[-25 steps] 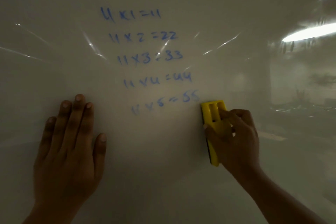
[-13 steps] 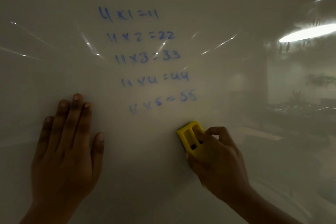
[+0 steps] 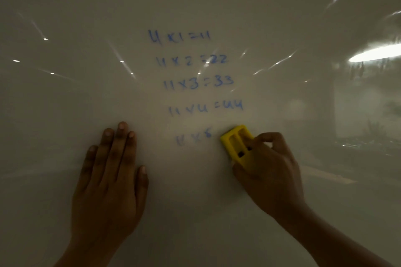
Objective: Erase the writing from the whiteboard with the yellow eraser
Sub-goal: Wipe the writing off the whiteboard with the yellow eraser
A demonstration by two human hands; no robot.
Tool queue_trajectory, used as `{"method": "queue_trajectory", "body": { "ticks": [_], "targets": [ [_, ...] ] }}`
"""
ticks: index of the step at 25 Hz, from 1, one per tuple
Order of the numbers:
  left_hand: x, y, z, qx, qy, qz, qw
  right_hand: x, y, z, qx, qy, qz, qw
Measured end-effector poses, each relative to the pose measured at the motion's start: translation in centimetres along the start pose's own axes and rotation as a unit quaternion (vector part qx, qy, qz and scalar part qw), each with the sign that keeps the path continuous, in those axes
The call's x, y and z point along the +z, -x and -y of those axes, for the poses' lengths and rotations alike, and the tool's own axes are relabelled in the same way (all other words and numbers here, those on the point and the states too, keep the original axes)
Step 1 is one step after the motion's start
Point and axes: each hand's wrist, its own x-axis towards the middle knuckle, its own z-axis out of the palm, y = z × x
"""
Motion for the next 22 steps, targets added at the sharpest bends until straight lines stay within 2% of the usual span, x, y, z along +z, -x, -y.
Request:
{"method": "queue_trajectory", "body": {
  "ticks": [2, 3, 7, 8, 11, 12, 15, 16, 20, 22],
  "targets": [
    [0.1, 0.0, -0.1, 0.000, -0.007, -0.003, 1.000, -0.1, -1.0, 0.2, 0.073, -0.032, -0.034, 0.996],
    [0.0, 0.1, -0.2, 0.001, -0.007, -0.006, 1.000, 0.3, -1.3, 1.1, 0.070, -0.035, -0.038, 0.996],
    [-0.1, -0.1, -0.1, 0.010, -0.011, -0.011, 1.000, 1.9, -0.2, 4.9, -0.105, -0.008, 0.017, 0.994],
    [-0.1, 0.0, 0.0, 0.010, -0.012, -0.010, 1.000, 1.6, -0.4, 4.9, -0.125, 0.001, 0.023, 0.992],
    [-0.1, 0.0, -0.1, 0.007, -0.011, -0.010, 1.000, 1.1, -1.8, 5.2, -0.073, -0.005, -0.004, 0.997],
    [-0.1, 0.1, -0.1, 0.009, -0.012, -0.011, 1.000, 1.4, -1.8, 6.0, -0.080, -0.007, -0.003, 0.997],
    [-0.1, 0.0, 0.0, 0.012, -0.015, -0.014, 1.000, 2.7, -0.3, 7.7, -0.183, 0.010, 0.037, 0.982],
    [-0.1, 0.0, 0.0, 0.010, -0.015, -0.014, 1.000, 2.6, 0.0, 7.3, -0.194, 0.018, 0.048, 0.980],
    [0.0, 0.0, -0.2, 0.007, -0.014, -0.016, 1.000, 2.1, -0.4, 5.9, -0.088, -0.014, 0.002, 0.996],
    [-0.1, 0.0, -0.2, 0.006, -0.012, -0.018, 1.000, 3.0, 0.0, 7.2, -0.097, -0.036, -0.001, 0.995]
  ]
}}
